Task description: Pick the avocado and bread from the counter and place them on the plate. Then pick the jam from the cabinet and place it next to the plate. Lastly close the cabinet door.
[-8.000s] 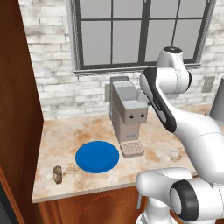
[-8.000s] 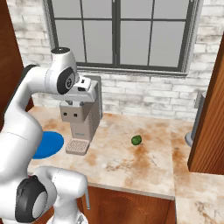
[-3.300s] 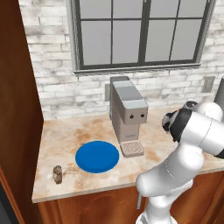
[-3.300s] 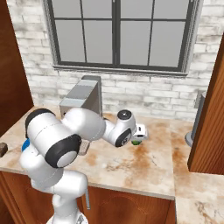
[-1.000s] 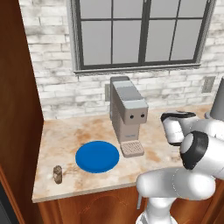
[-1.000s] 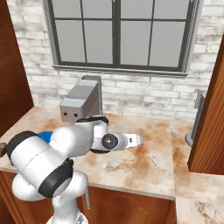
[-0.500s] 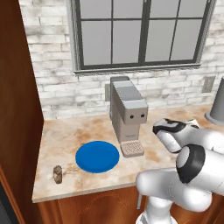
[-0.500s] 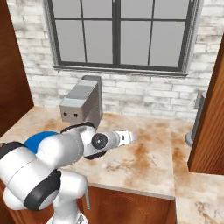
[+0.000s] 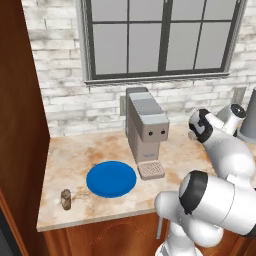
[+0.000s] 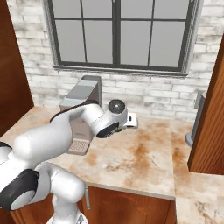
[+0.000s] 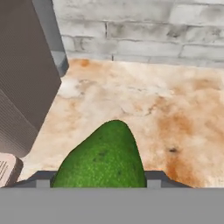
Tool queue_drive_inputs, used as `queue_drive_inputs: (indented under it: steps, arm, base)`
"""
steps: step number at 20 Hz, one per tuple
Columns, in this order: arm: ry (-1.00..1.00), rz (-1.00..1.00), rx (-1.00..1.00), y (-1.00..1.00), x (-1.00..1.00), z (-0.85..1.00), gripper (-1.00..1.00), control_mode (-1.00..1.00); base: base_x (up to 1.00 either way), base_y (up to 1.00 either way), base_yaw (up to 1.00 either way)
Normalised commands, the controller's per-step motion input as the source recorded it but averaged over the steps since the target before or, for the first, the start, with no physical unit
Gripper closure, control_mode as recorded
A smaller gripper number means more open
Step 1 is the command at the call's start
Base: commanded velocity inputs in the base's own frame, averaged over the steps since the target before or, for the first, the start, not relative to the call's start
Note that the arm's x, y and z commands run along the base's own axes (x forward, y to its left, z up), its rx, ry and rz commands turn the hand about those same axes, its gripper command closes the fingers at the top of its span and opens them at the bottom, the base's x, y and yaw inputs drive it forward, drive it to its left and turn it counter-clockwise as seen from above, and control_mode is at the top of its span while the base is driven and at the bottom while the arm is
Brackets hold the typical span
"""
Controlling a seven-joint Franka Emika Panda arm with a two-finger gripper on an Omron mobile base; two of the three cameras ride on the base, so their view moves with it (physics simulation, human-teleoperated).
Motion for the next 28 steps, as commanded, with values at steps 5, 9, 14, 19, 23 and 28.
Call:
queue_drive_inputs:
  steps: [5,9,14,19,23,28]
  arm:
    - [0.31,0.16,0.28,0.01,-0.03,0.31,1.00,-1.00]
    - [0.22,0.17,0.02,0.35,-0.44,-0.07,1.00,-1.00]
    - [0.08,0.17,-0.08,0.70,-0.88,-0.10,1.00,-1.00]
    - [0.00,0.06,-0.12,0.90,-0.95,-0.18,1.00,-1.00]
    - [-0.13,-0.02,-0.15,0.86,-0.71,-0.11,1.00,-1.00]
    - [-0.16,-0.08,-0.03,0.74,-0.18,0.00,1.00,-1.00]
  base:
    - [0.00,0.00,0.00]
    - [0.00,0.00,0.00]
    - [0.00,0.00,0.00]
    - [0.00,0.00,0.00]
    - [0.00,0.00,0.00]
    - [0.00,0.00,0.00]
